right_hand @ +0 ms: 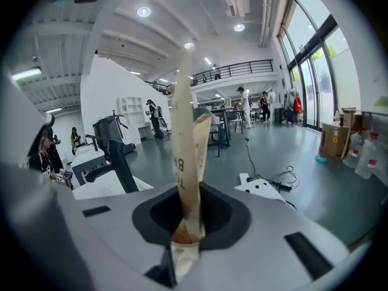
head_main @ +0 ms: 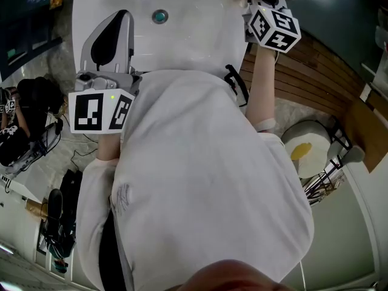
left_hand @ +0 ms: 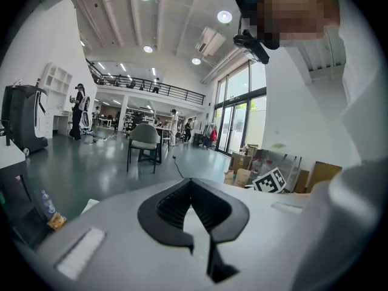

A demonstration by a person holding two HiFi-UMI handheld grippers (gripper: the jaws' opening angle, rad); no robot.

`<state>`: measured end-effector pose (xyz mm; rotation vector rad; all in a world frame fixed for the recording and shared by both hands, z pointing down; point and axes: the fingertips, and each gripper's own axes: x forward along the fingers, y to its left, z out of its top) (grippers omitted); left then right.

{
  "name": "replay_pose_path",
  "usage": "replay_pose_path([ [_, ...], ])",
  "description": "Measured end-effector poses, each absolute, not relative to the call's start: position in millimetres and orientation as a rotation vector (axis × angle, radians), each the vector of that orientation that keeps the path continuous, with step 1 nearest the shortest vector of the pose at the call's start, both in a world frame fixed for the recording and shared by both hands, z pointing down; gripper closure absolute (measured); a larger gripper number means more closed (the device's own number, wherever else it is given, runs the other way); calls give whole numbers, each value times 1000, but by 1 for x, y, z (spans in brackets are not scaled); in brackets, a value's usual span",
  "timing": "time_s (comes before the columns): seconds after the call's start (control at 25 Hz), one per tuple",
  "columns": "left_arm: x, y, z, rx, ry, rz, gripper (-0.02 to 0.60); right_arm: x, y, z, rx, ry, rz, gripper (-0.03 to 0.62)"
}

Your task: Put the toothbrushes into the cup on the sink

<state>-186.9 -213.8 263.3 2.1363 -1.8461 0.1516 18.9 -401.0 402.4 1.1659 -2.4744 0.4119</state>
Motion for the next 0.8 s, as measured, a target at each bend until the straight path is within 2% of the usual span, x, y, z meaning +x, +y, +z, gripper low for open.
replay_pose_path([
  [0.12, -187, -213, 263, 2138, -1850, 150, 584, 23, -401, 405, 1183, -2447, 440, 532],
  [0.2, -188, -212, 262, 2138, -1854, 148, 584, 25, -400, 406, 1192, -2430, 456, 418],
  [0.28, -188, -212, 260, 2140, -1856, 145, 584, 27, -398, 405, 1196, -2419, 466, 387],
  [0.8, -174, -204, 257, 2202, -1797, 125, 584, 54, -364, 406, 1211, -2378, 525, 381],
])
